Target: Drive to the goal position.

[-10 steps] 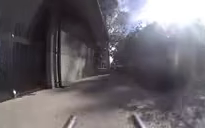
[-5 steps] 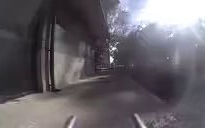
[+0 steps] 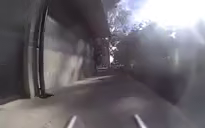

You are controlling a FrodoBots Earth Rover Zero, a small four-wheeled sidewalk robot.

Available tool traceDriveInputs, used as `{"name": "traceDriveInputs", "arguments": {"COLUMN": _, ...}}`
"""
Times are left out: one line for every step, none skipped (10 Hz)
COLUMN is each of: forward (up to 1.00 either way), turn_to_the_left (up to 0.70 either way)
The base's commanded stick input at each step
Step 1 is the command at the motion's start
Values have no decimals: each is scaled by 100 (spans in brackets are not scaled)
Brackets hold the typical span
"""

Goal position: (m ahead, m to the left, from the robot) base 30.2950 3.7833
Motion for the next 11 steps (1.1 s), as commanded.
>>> {"name": "traceDriveInputs", "arguments": {"forward": 100, "turn_to_the_left": 0}}
{"name": "traceDriveInputs", "arguments": {"forward": 100, "turn_to_the_left": 0}}
{"name": "traceDriveInputs", "arguments": {"forward": 100, "turn_to_the_left": 0}}
{"name": "traceDriveInputs", "arguments": {"forward": 100, "turn_to_the_left": 0}}
{"name": "traceDriveInputs", "arguments": {"forward": 100, "turn_to_the_left": 0}}
{"name": "traceDriveInputs", "arguments": {"forward": 100, "turn_to_the_left": 0}}
{"name": "traceDriveInputs", "arguments": {"forward": 100, "turn_to_the_left": 0}}
{"name": "traceDriveInputs", "arguments": {"forward": 100, "turn_to_the_left": 0}}
{"name": "traceDriveInputs", "arguments": {"forward": 100, "turn_to_the_left": 0}}
{"name": "traceDriveInputs", "arguments": {"forward": 100, "turn_to_the_left": 0}}
{"name": "traceDriveInputs", "arguments": {"forward": 100, "turn_to_the_left": 0}}
